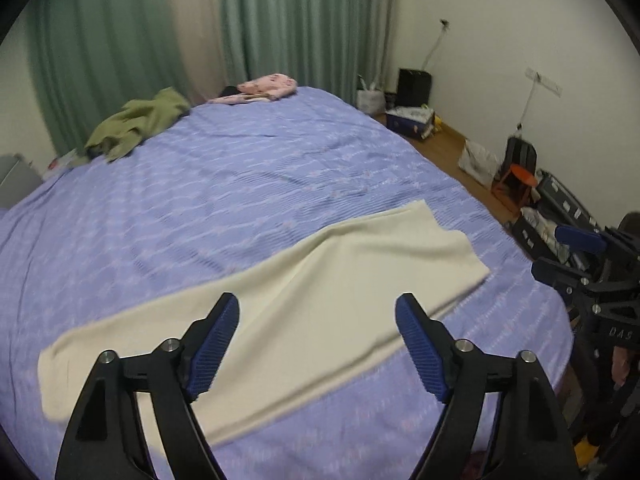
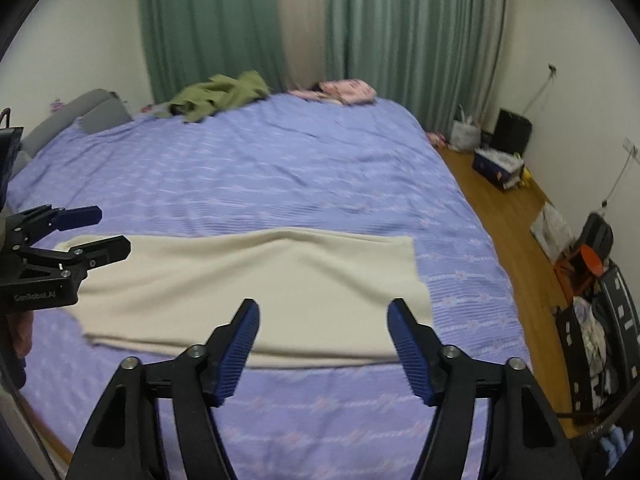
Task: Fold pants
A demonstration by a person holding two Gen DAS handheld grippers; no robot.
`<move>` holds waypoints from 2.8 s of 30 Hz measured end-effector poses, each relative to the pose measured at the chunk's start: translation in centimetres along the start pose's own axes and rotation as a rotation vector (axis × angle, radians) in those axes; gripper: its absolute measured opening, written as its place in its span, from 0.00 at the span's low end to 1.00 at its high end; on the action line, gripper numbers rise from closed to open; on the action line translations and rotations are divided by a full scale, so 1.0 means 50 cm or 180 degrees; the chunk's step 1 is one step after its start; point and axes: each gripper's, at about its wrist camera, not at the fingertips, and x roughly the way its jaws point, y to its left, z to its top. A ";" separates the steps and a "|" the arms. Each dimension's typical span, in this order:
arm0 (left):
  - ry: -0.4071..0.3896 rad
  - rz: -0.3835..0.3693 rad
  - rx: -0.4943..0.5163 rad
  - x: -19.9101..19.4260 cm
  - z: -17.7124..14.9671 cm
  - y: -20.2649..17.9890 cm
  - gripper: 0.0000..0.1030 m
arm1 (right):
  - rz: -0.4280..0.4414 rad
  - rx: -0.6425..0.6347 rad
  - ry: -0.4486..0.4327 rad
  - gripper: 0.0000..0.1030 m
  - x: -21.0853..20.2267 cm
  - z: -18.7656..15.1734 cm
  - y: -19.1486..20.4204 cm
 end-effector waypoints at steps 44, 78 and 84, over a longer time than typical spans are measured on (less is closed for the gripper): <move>0.0116 0.1096 -0.1747 -0.344 -0.551 0.726 0.89 | 0.1202 -0.0201 0.0304 0.70 -0.030 -0.178 0.790; 0.0154 0.0647 -0.2800 0.124 -0.583 0.991 0.77 | 0.0581 0.0195 0.0736 0.64 0.355 -0.246 0.895; 0.0166 0.0722 -0.2700 0.154 -0.585 0.970 0.78 | 0.0731 0.0111 0.0882 0.55 0.387 -0.257 0.871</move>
